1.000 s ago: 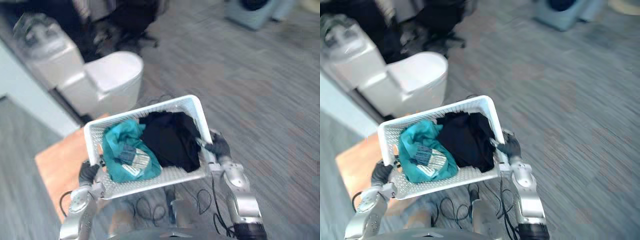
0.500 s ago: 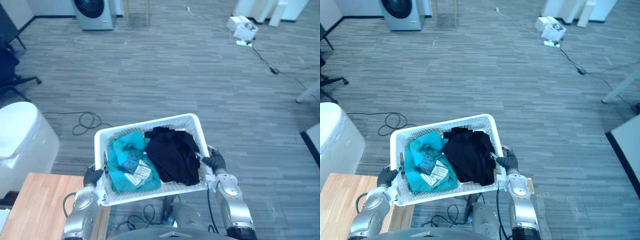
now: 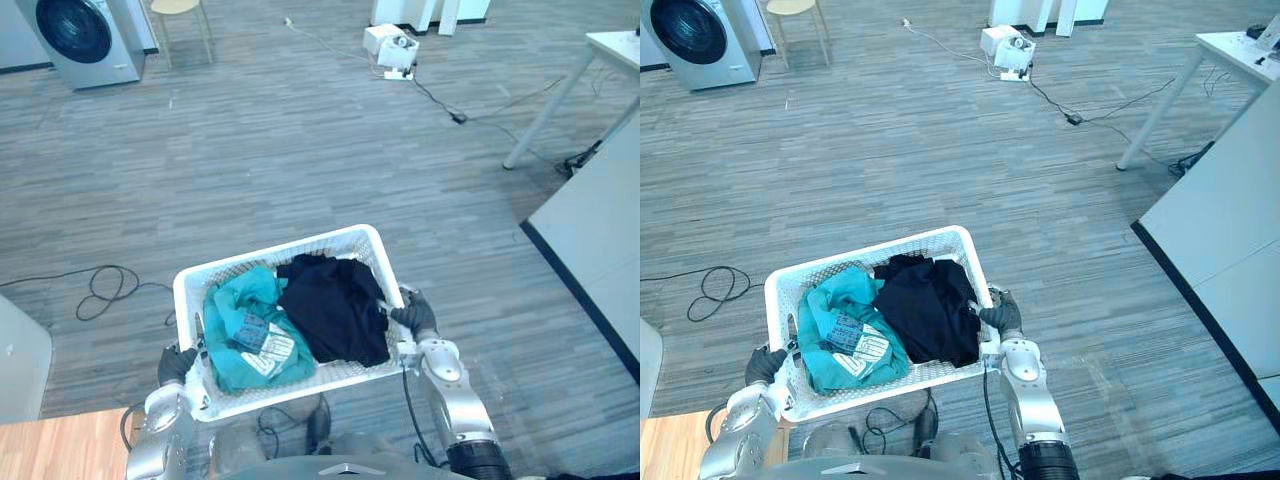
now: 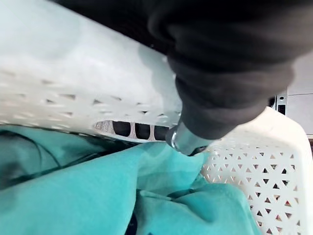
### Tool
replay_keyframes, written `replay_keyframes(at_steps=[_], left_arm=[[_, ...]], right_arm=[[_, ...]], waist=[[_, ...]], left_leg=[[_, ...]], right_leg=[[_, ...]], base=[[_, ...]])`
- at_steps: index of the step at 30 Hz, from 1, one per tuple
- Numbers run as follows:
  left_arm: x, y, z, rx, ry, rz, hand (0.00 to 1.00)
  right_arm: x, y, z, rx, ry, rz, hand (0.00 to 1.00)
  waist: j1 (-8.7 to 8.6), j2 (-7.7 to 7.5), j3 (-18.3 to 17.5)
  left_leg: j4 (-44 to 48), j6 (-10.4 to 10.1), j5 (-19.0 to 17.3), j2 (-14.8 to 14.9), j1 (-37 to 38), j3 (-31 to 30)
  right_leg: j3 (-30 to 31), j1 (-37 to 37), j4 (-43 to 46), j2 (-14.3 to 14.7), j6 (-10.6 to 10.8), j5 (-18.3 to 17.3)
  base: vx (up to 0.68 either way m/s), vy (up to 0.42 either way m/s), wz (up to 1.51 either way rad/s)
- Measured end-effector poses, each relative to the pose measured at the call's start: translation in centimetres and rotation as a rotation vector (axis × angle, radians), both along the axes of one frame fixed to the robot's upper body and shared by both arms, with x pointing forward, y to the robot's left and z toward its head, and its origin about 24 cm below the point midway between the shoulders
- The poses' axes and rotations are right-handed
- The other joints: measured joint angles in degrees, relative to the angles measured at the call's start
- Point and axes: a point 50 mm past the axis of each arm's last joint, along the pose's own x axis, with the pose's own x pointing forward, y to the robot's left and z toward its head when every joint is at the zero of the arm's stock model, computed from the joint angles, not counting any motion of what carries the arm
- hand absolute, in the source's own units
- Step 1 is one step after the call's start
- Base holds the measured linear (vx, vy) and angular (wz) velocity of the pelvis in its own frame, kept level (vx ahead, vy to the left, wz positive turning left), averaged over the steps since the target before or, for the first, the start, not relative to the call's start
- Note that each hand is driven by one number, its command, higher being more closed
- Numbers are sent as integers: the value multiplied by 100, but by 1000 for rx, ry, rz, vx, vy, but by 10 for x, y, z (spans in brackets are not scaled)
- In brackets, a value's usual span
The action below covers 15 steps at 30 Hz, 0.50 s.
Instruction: Pick up the laundry basket with both hands and put the clothes into the washing machine.
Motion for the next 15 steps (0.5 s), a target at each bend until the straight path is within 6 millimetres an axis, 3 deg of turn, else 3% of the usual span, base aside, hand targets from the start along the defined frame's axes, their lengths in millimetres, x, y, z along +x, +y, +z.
replay_keyframes(at_steps=[2,6,8,11,13,14,15], left_arm=[[1,1,6,5,-27,4,100],[4,1,14,0,-72,30,100],[3,2,16,10,-76,62,100],[2,3,20,17,-95,71,100],[0,1,20,13,-94,73,100],[0,0,19,14,-88,65,100],[0,0,20,27,-86,55,100]], right_arm=[[1,2,4,10,-19,7,100],[3,3,13,31,-54,26,100],[7,8,17,25,-69,51,100],[10,8,21,22,-89,57,100],[8,7,19,19,-88,53,100],[3,5,14,29,-70,39,100],[-1,5,11,35,-57,32,100]], waist=[[25,-11,10],[110,-27,20],[106,-10,24],[122,39,-11],[144,78,-78],[113,33,-99],[96,-11,-115]], left_leg=[[-557,-39,33,-155,-301,-35],[-1543,-240,512,-450,-541,-396],[-1726,-297,704,-423,-549,-589],[-1677,-248,820,-295,-594,-667],[-1652,-216,983,-372,-460,-559],[-1569,-138,1123,-569,-339,-453],[-1547,-62,1025,-732,-235,-469]], right_leg=[[-88,68,-94,-54,11,1],[-97,248,-119,-303,272,53],[-152,401,-58,-419,163,277],[-160,519,169,-528,196,245],[-263,462,817,-844,612,-238],[-265,210,1817,-1227,1065,-586],[-243,-33,2502,-1475,1044,-676]], base=[[146,11,1],[233,52,9],[289,136,10],[308,247,12],[438,398,9],[442,386,25],[479,369,53]])
